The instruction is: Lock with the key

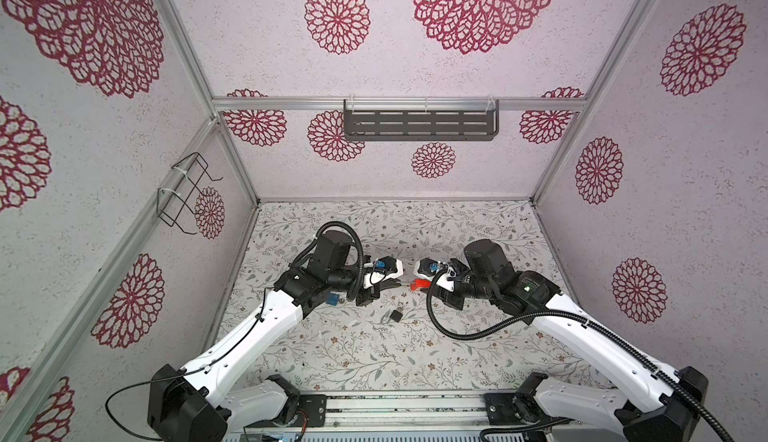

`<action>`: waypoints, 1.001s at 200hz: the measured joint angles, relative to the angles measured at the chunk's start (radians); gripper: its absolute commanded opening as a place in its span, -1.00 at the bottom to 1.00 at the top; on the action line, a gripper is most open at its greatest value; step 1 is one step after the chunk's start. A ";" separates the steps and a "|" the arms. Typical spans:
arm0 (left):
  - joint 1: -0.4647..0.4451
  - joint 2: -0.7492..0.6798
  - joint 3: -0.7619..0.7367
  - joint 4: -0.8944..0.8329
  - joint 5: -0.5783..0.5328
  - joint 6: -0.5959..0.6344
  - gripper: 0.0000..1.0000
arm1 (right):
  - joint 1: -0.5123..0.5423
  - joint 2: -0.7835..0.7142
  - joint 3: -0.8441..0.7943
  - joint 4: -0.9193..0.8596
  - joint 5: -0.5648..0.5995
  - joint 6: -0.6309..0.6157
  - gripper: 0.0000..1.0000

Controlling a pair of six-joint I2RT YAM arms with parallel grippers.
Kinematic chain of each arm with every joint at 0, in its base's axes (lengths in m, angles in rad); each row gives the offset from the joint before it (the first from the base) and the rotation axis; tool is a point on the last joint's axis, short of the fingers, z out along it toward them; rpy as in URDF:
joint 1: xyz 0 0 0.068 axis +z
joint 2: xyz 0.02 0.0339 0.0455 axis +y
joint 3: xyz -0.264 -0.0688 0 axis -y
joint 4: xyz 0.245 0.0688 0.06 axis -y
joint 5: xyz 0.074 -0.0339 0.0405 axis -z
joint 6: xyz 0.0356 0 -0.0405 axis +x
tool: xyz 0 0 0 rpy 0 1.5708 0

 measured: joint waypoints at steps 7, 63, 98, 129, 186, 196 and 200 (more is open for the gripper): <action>-0.001 0.000 0.000 0.000 0.000 0.000 -1.00 | 0.000 0.000 0.000 0.000 0.000 0.000 -0.16; -0.013 0.000 0.002 -0.004 0.000 0.004 -1.00 | 0.000 0.000 0.000 0.001 -0.015 -0.003 -0.09; -0.014 0.000 0.010 -0.011 0.000 0.014 -1.00 | 0.000 0.000 -0.011 0.002 -0.023 -0.012 -0.21; -0.014 0.000 0.015 -0.026 0.000 0.022 -1.00 | 0.000 0.000 -0.027 0.000 -0.033 -0.024 -0.33; -0.014 0.012 0.031 -0.051 0.003 0.034 -1.00 | 0.002 -0.005 -0.045 0.000 -0.063 -0.053 -0.47; -0.014 0.014 0.031 -0.052 0.006 0.034 -1.00 | 0.002 -0.005 -0.045 -0.001 -0.066 -0.058 -0.47; -0.015 0.015 0.032 -0.052 0.006 0.034 -1.00 | 0.002 -0.005 -0.046 -0.001 -0.066 -0.059 -0.48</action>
